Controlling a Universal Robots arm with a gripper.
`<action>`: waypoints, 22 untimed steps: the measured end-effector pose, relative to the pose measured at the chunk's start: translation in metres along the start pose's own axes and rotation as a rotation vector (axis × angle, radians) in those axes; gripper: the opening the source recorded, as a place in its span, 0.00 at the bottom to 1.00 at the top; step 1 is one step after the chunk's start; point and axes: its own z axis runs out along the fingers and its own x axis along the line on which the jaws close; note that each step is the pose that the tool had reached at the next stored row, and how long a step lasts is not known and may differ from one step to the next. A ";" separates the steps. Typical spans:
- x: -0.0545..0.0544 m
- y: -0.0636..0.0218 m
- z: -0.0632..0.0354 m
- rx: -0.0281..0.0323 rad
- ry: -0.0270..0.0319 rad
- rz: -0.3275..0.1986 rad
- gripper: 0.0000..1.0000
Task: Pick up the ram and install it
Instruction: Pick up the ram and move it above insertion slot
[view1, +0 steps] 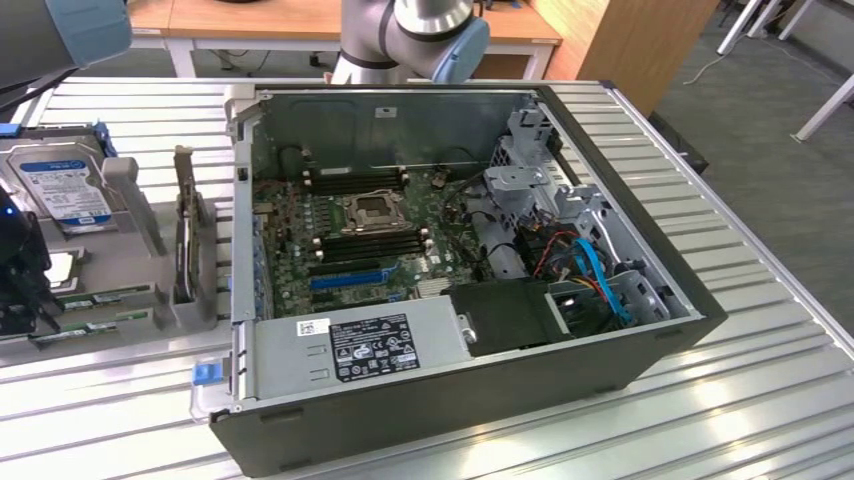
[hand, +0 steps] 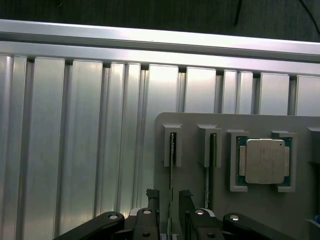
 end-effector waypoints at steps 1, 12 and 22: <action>0.000 -0.0001 0.0000 0.0000 0.0000 0.000 0.29; 0.001 -0.0069 -0.0001 0.0001 -0.0026 0.000 0.29; 0.002 -0.0144 -0.0002 0.0003 -0.0076 0.000 0.29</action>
